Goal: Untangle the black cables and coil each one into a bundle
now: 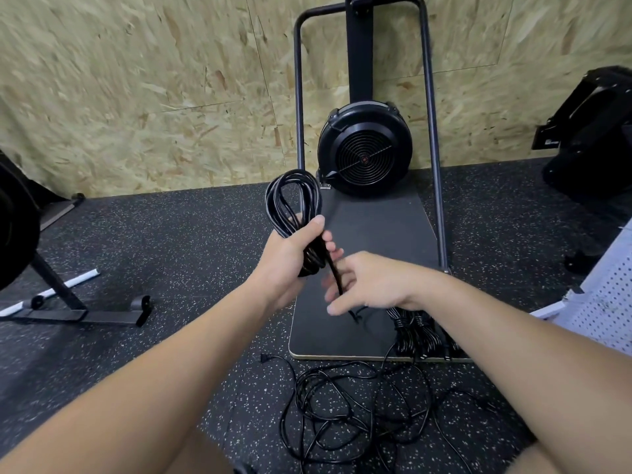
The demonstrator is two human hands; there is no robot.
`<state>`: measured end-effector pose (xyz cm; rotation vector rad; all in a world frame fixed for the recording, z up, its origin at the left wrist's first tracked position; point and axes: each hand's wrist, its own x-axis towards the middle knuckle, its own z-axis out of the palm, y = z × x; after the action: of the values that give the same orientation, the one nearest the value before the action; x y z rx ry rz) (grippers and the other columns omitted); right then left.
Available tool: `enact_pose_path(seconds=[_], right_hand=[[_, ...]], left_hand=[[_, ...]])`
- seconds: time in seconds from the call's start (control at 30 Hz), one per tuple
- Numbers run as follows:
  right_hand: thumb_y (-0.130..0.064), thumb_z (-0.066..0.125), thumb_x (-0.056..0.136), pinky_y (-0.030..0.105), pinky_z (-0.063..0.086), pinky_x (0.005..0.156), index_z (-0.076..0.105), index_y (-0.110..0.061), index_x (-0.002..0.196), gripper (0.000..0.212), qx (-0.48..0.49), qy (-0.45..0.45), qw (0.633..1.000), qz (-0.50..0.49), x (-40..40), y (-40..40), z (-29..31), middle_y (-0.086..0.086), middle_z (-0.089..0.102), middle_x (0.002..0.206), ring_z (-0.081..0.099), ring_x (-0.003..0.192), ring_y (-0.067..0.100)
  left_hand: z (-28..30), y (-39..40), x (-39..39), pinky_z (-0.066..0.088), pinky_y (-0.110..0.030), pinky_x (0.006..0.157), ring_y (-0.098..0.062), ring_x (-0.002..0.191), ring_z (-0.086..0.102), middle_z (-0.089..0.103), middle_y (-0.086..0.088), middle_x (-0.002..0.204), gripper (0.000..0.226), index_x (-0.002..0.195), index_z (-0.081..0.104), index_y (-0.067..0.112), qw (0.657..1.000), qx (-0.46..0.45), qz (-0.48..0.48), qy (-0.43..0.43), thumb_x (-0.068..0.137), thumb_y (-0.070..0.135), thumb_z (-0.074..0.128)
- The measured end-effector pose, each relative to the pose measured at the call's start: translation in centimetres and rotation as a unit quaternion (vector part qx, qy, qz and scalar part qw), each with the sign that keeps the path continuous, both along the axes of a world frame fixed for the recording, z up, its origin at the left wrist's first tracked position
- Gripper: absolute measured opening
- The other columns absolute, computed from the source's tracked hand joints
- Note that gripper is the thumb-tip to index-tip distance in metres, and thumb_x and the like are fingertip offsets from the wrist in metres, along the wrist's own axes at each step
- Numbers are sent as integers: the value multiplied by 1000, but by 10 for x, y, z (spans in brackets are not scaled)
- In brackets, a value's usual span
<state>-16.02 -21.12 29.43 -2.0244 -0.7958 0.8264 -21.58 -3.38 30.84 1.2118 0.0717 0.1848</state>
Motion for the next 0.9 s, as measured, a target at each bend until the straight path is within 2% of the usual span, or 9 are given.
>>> enact_pose_path(seconds=[0.13, 0.23, 0.33, 0.43, 0.5, 0.63, 0.77, 0.83, 0.9], right_hand=[[-9, 94, 78, 30, 52, 73, 75, -4, 108, 35, 16, -10, 997, -75, 0, 2, 1, 20, 80, 100, 67, 74, 18], [-17, 90, 86, 22, 43, 61, 76, -13, 105, 23, -1, -59, 993, -103, 4, -4, 13, 8, 82, 88, 58, 55, 3], [-27, 87, 93, 28, 45, 66, 76, -18, 102, 17, 43, -112, 986, -119, 4, -8, 26, 3, 81, 87, 56, 56, 4], [-20, 82, 97, 35, 60, 72, 76, -19, 104, 9, 110, -108, 981, -119, 0, -7, 41, 8, 81, 90, 72, 65, 17], [-10, 79, 96, 36, 62, 79, 76, -19, 109, 16, 156, -105, 977, -96, -3, -7, 53, 8, 80, 95, 76, 74, 25], [1, 79, 96, 38, 63, 82, 78, -5, 110, 15, 249, -51, 965, -66, -3, -11, 62, 17, 80, 89, 73, 83, 35], [-3, 79, 98, 40, 62, 77, 75, 0, 107, 10, 276, -41, 947, -161, -1, -12, 59, 19, 81, 86, 71, 75, 29], [-6, 83, 96, 40, 63, 74, 76, 0, 102, 11, 263, -42, 942, -206, -4, -6, 55, 19, 81, 83, 71, 71, 25], [-10, 86, 94, 44, 65, 73, 76, -1, 97, 13, 239, -53, 942, -229, -8, 0, 51, 14, 81, 79, 73, 69, 24]], left_hand=[[6, 8, 2, 56, -38, 75, -19, 71, 54, 54, -5, 81, 13, 102, 58, 10, 998, -27, 53, -15, 108, 15, 68], [10, 15, 3, 54, -38, 74, -19, 71, 54, 53, -5, 81, 14, 102, 57, 10, 993, -46, 106, -29, 107, 15, 70], [12, 20, 4, 55, -38, 69, -21, 68, 57, 54, -7, 78, 18, 92, 60, 11, 984, -19, 175, -31, 107, 15, 69], [10, 27, 7, 52, -33, 61, -27, 69, 59, 53, -14, 79, 20, 93, 60, 8, 974, 53, 220, 1, 106, 19, 69], [10, 30, 8, 47, -32, 58, -28, 70, 58, 55, -17, 81, 17, 95, 62, 9, 969, 116, 217, 17, 104, 22, 69], [14, 23, 2, 41, -28, 51, -24, 63, 50, 52, -13, 75, 20, 90, 60, 14, 969, 205, 131, 36, 105, 23, 69], [18, 12, -11, 40, -27, 66, -10, 72, 54, 60, -2, 87, 34, 98, 67, 19, 969, 231, -43, 71, 107, 53, 66], [12, 2, -13, 45, -23, 71, 0, 75, 60, 68, 13, 85, 18, 91, 73, 24, 962, 245, -102, 57, 107, 32, 69], [4, -4, -12, 46, -24, 76, -5, 81, 58, 65, 9, 86, 18, 87, 70, 22, 952, 271, -134, 40, 98, 12, 79]])
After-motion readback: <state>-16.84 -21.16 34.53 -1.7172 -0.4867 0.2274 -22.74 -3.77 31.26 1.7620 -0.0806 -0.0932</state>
